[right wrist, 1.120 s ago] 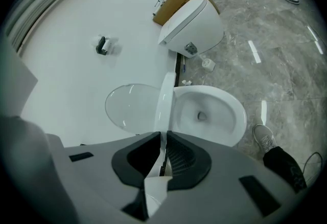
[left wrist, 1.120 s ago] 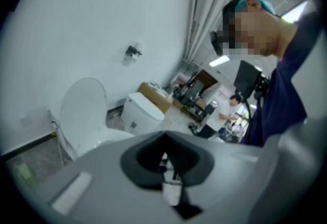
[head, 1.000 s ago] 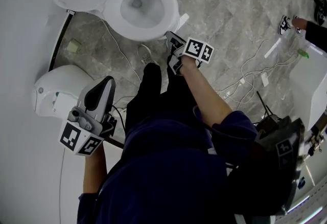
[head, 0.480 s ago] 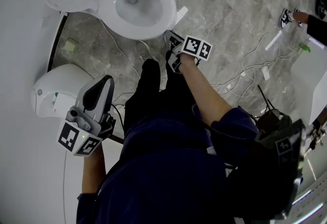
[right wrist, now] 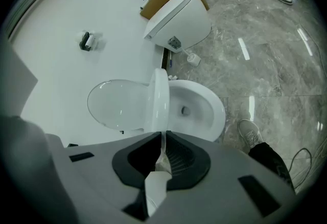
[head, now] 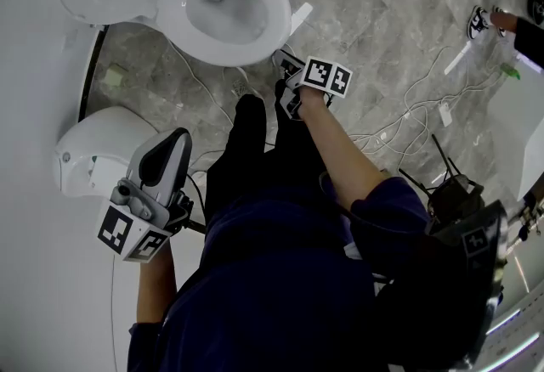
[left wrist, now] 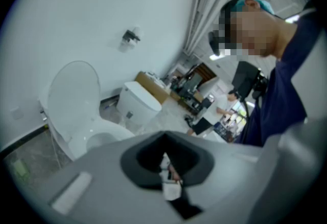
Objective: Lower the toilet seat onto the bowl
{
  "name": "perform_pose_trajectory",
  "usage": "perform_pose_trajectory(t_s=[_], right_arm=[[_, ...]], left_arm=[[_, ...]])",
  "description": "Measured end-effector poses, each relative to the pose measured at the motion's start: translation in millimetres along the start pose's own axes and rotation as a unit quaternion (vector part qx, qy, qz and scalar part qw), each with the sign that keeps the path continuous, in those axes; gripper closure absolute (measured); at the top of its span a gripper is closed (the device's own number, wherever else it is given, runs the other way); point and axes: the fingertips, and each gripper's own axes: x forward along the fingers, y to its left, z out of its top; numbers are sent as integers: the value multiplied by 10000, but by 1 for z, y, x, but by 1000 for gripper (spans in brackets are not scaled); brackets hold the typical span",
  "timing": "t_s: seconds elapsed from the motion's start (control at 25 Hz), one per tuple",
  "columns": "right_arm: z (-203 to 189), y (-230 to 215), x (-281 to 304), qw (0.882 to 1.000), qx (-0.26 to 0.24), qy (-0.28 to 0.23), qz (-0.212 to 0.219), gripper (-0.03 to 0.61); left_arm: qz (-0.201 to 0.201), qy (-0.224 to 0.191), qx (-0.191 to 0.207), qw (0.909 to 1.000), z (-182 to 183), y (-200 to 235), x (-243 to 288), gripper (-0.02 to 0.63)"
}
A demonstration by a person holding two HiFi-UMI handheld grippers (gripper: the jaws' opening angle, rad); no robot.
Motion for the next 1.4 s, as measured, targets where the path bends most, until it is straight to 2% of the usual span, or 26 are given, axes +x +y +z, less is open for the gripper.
perform_pose_trajectory(t_s=[0.84, 1.12, 1.4], right_arm=[[-3, -38, 11, 9989, 411, -57, 199, 547], [0, -45, 13, 9974, 556, -177, 431, 546], [3, -57, 16, 9979, 499, -118, 402, 546]], left_arm=[[-59, 455, -153, 9988, -21, 6, 23, 615], [-78, 608, -212, 9979, -29, 9, 28, 615], [-72, 700, -244, 9972, -33, 13, 31, 615]])
